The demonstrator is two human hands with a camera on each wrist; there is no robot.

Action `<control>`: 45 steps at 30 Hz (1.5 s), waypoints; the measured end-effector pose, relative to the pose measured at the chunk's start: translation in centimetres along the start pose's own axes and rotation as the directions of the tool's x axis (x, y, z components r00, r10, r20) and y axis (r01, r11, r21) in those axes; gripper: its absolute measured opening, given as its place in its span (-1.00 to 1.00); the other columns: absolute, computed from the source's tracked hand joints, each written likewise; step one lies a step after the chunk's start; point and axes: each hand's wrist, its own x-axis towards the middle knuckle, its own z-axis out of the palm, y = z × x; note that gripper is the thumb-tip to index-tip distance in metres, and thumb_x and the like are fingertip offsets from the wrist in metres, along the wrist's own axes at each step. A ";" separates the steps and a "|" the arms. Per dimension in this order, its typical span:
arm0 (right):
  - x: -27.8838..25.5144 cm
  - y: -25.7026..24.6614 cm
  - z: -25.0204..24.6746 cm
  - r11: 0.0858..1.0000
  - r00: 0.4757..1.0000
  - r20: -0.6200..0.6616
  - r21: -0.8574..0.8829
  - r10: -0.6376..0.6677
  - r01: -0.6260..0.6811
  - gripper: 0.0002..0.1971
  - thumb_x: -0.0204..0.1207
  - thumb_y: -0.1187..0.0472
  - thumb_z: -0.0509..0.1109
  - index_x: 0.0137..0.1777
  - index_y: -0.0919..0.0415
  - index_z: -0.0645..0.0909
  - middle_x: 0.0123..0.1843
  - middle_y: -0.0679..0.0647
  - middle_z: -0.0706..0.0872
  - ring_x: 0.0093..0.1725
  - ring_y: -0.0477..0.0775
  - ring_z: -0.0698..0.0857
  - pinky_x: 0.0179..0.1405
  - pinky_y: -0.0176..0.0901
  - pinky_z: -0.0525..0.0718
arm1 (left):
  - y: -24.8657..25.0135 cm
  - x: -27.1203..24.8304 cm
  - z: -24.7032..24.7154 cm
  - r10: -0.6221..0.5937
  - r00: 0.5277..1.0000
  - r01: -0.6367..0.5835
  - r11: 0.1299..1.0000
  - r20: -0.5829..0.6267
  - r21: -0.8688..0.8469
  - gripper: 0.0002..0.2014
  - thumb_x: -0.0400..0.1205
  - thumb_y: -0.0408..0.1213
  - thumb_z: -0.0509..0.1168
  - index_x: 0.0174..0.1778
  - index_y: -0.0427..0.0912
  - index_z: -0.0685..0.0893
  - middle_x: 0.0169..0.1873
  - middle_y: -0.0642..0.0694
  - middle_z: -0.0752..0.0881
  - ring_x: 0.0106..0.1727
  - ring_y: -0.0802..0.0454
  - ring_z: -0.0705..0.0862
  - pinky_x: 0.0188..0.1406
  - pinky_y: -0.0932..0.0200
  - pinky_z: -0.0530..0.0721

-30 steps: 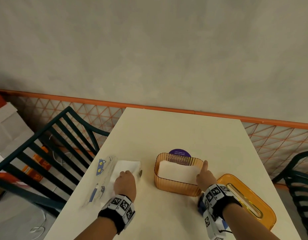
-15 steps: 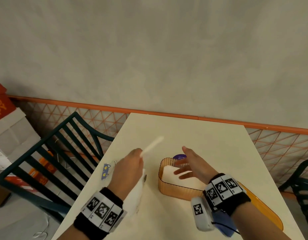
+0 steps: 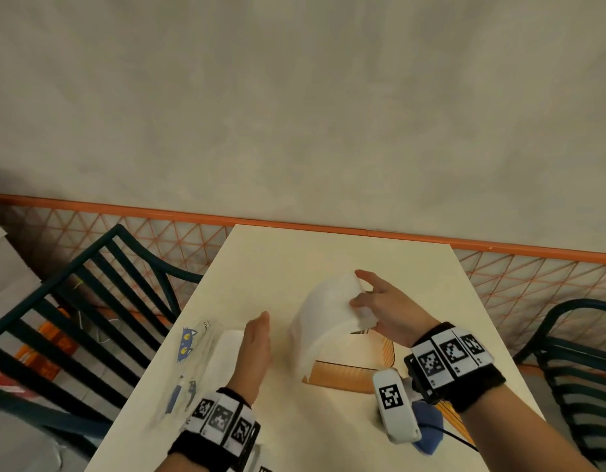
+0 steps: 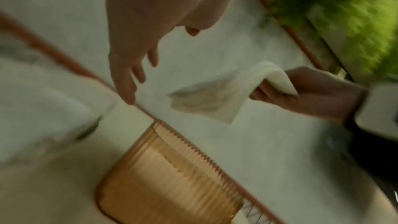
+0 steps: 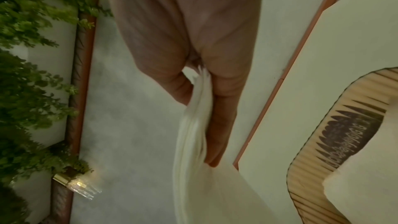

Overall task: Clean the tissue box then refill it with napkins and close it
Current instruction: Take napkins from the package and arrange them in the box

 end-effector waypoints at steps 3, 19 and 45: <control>-0.9 -0.7 0.1 0.999 0.999 0.028 -0.001 -0.039 0.039 -0.35 0.56 0.44 0.22 0.56 -0.07 0.17 0.13 0.09 0.66 0.22 0.31 0.65 0.18 0.24 0.64 | -0.3 0.6 0.4 -0.336 0.919 0.386 0.876 0.207 -0.290 -0.48 0.65 0.18 0.06 0.28 -0.21 0.49 0.03 -0.25 0.64 0.00 -0.21 0.64 -0.05 -0.11 0.62; 1.9 2.7 -3.3 0.919 0.959 -0.283 -0.372 0.018 -0.127 -0.36 0.61 0.29 0.17 0.64 0.14 0.00 0.47 0.24 0.46 0.38 0.29 0.52 0.43 0.07 0.48 | 2.7 3.5 3.9 -0.126 0.974 0.092 0.979 0.188 0.180 -0.65 0.70 -0.36 0.14 0.41 -0.31 0.43 0.15 -0.25 0.60 0.10 -0.16 0.59 0.01 0.00 0.62; 6.6 8.6 -1.2 0.155 0.985 -0.143 -0.980 -0.094 -0.127 -0.55 0.57 0.37 0.22 0.45 0.08 0.44 0.43 0.15 0.41 0.38 0.17 0.49 0.30 -0.06 0.61 | -3.4 6.9 10.0 0.155 0.936 -0.345 0.240 0.315 0.907 -0.61 0.68 -0.49 0.01 0.42 -0.22 0.44 0.37 -0.20 0.49 0.36 -0.11 0.53 0.31 0.12 0.54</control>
